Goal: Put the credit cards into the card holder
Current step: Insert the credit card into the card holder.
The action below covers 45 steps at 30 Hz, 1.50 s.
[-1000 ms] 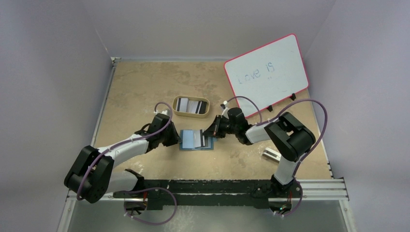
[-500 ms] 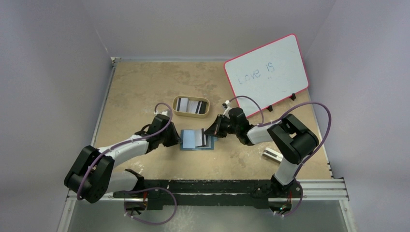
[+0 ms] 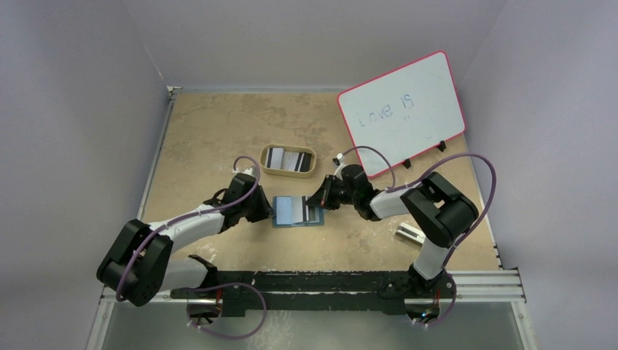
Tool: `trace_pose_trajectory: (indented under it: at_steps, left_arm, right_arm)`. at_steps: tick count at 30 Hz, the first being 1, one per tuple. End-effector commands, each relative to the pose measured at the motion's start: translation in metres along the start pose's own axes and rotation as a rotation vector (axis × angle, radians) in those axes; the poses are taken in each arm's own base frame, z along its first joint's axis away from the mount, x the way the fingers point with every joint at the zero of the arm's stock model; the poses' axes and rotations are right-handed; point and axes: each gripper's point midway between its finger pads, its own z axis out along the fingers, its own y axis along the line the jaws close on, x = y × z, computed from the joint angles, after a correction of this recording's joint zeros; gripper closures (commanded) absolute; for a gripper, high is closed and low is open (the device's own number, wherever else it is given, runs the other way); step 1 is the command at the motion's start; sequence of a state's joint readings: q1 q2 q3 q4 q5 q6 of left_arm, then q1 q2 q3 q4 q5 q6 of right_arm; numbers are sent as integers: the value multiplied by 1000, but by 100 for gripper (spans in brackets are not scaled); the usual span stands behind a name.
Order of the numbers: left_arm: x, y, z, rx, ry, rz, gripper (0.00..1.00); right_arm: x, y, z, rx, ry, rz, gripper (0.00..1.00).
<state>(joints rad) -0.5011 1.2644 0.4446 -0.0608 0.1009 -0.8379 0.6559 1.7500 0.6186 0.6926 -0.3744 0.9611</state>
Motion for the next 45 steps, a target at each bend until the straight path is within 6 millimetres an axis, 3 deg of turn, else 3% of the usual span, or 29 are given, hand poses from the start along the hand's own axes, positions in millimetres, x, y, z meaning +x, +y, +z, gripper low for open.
trace_pose_trajectory:
  at_steps: [1,22,28,35,38,45]
  left_arm:
    - [-1,-13,2,58,-8,-7,88]
    - [-4,-23,2,85,-6,9,88]
    - [-8,-29,0,100,-14,12,88]
    - [-6,-25,1,83,-10,17,89]
    - [-6,-24,2,79,-11,21,88]
    - [-6,-25,3,84,-10,23,89]
  right_arm:
    - [-6,8,8,-13,-23,-10,100]
    - [8,24,28,-13,42,-61,100]
    - [12,27,32,16,55,-73,87]
    - [6,19,16,132,61,-130,72]
    - [-4,24,16,134,22,-159,70]
    - [4,29,22,96,50,-150,71]
